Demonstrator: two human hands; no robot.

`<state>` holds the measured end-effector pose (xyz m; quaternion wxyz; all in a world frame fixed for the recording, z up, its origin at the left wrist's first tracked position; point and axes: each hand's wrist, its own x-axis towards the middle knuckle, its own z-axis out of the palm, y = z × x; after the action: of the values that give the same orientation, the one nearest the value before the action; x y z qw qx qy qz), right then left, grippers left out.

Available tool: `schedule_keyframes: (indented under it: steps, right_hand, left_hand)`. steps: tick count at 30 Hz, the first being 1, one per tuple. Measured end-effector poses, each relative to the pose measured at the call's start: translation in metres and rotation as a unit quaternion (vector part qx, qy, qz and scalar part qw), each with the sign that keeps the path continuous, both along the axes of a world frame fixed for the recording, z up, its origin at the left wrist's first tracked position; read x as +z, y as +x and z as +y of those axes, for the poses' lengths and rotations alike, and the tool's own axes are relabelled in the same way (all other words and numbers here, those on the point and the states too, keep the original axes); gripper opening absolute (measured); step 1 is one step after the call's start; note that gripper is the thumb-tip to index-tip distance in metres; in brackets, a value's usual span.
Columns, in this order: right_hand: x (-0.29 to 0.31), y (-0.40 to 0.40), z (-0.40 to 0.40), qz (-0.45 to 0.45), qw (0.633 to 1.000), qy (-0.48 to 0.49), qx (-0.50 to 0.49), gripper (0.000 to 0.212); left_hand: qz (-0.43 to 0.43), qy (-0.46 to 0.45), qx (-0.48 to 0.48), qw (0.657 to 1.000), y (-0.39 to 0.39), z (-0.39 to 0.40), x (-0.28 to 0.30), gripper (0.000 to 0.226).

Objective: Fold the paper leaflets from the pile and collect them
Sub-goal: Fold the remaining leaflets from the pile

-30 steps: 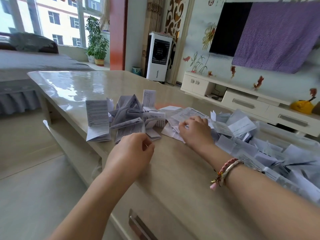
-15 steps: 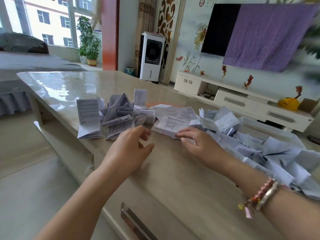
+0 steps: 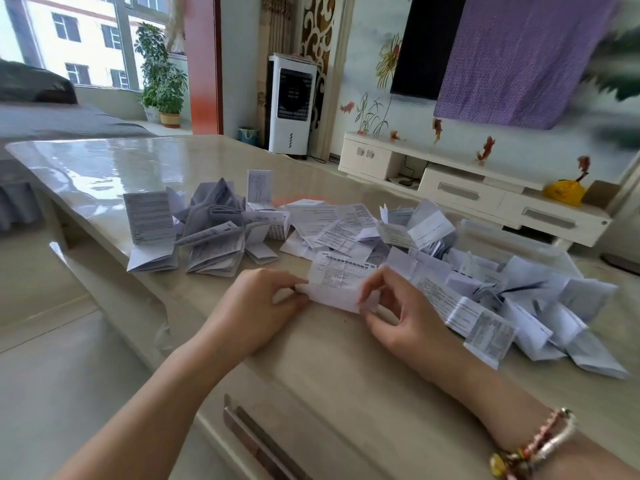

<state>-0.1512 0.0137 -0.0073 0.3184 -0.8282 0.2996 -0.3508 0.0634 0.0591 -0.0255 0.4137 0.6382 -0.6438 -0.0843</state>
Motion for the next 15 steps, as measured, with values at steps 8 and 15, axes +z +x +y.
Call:
schedule_keyframes:
  steps: [8,15]
  right_hand:
    - [-0.003,0.000,-0.010,-0.041,0.992,0.061,-0.100,0.040]
    - [-0.007,0.008,-0.022,0.022,0.982,0.033,-0.184,0.031]
  left_hand:
    - [0.038,-0.062,0.005,0.997,-0.008,0.008,0.009,0.025]
    - [0.062,0.024,0.060,0.996,-0.014,0.003,-0.002,0.037]
